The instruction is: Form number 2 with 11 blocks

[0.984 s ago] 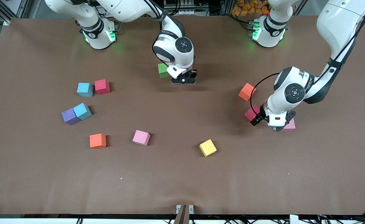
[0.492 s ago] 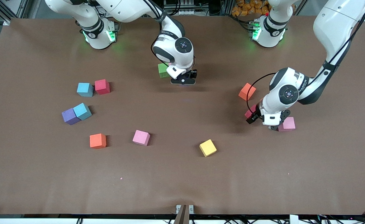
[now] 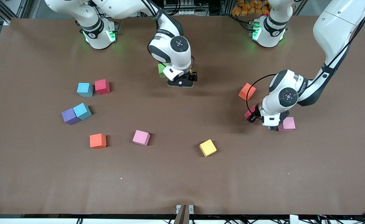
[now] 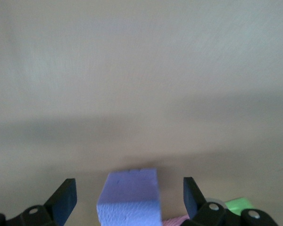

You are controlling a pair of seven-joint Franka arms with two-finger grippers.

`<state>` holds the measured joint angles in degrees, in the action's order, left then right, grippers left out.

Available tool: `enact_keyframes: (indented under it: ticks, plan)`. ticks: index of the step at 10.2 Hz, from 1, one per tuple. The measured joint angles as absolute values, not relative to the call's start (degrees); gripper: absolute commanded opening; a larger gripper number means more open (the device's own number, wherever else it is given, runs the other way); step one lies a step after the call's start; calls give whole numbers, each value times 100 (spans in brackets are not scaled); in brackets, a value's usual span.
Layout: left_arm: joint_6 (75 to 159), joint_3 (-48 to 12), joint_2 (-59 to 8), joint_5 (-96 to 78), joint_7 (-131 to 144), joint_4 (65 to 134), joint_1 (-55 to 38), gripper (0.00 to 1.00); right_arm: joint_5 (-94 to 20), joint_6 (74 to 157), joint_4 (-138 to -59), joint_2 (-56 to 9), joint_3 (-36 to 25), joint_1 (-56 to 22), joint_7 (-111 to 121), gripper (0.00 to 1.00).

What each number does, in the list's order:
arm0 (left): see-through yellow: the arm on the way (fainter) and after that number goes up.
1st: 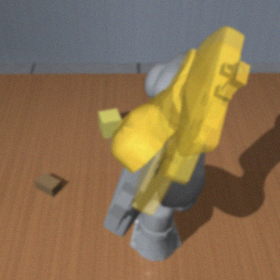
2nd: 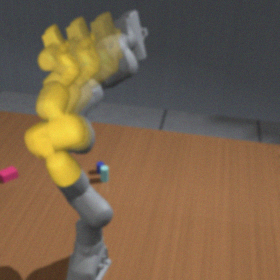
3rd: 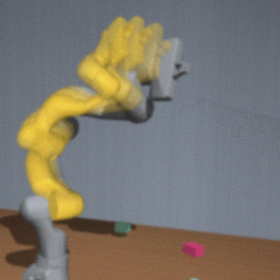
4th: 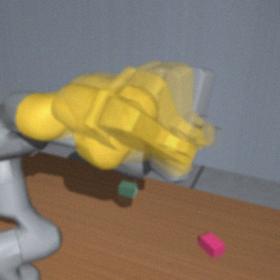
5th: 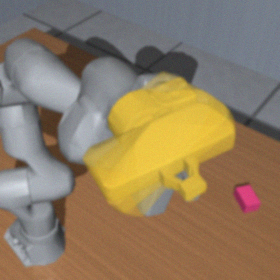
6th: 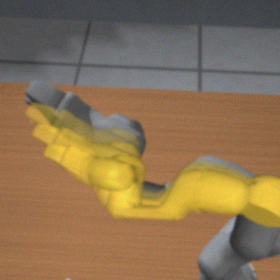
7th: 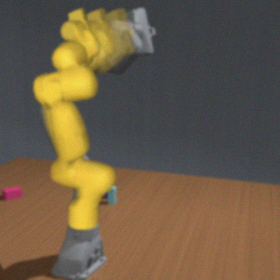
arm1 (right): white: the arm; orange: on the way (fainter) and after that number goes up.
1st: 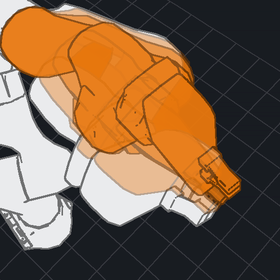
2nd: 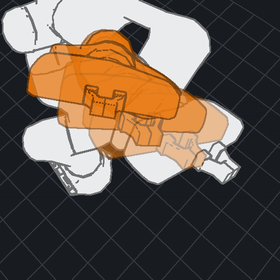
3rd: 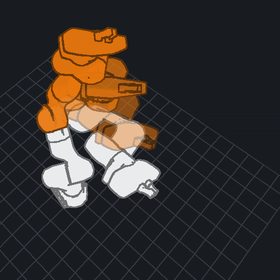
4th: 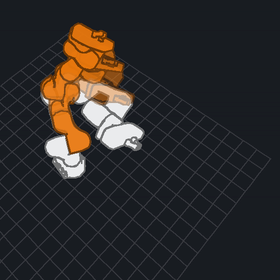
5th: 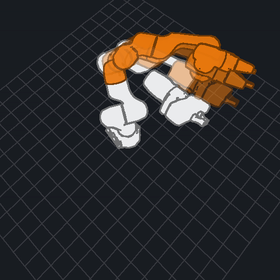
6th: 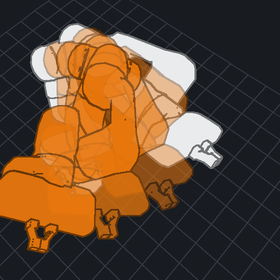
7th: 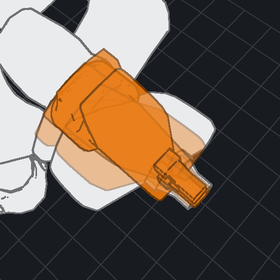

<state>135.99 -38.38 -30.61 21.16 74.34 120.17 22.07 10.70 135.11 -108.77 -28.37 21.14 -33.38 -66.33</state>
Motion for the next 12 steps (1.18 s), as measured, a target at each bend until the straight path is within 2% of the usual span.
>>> enact_keyframes:
  ticks: [3, 5, 8, 12]
  plan:
    - [13587, -3893, -3055, 2121, 7429, 11695, 2046, 0, 723, 13076, -10868, -2259, 2228, -2272, -4841, 100]
    - [13485, -3922, -3052, 2131, 7435, 11480, 1502, 0, 658, 13036, -10877, -2194, 2369, -1289, -3013, 100]
    - [13464, -3936, -3058, 2522, 7429, 11181, 493, 0, 560, 13083, -10865, -2307, 2401, -284, -1606, 100]
    - [13443, -3916, -3599, 2635, 6698, 10499, -482, 0, 532, 13467, -10514, -2909, 2406, 122, -1629, 100]
